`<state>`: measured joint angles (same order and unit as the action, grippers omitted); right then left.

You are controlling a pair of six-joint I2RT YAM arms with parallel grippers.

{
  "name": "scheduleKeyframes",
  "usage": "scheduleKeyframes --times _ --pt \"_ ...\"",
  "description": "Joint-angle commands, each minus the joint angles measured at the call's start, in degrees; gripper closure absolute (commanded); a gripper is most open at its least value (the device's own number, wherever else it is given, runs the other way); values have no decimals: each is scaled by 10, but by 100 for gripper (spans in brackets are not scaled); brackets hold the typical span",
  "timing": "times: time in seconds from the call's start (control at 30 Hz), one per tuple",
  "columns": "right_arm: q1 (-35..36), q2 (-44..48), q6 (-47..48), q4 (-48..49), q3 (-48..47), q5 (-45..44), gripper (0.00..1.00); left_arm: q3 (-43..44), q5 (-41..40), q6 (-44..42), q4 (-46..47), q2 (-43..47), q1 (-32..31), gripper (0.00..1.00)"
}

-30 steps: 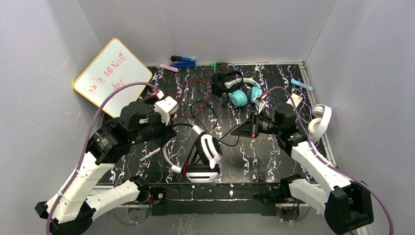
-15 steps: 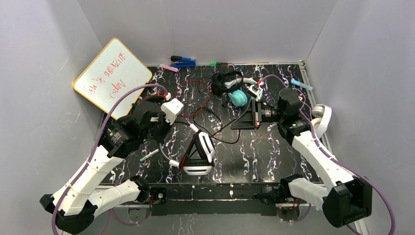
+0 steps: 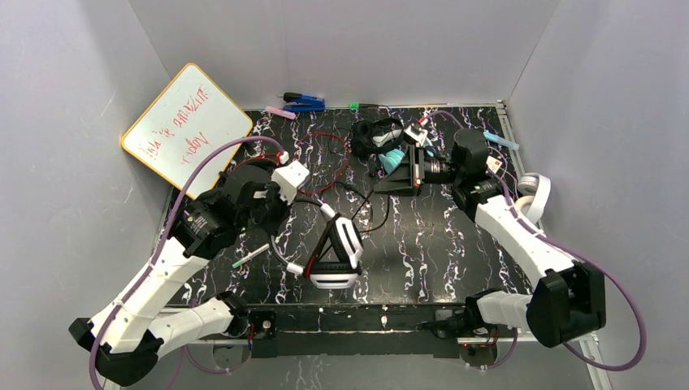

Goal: Wrap the headphones
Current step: Wrap the headphones cable around the headphones.

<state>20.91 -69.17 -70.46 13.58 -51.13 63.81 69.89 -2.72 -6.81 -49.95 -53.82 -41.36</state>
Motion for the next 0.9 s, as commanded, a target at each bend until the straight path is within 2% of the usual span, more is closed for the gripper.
scheduleKeyframes --times 0.0,0.17,0.3,0.43,0.67,0.87 --pt "14 -21 -41 79 -96 -14 99 -15 22 7 -10 3 -1 100" --pt "89 -43 -41 72 -147 -38 99 -14 2 17 -9 -10 0 100" --pt "127 -26 -42 67 -145 -50 99 -7 -57 40 -9 -35 -1 100" --pt "131 22 -46 59 -111 -65 97 11 -126 89 -11 -69 -2 100" --pt "131 75 -51 40 -60 -77 83 38 -235 152 51 -85 -1 100" --pt "133 85 -36 11 -51 -84 76 74 -323 184 71 -112 -2 100"
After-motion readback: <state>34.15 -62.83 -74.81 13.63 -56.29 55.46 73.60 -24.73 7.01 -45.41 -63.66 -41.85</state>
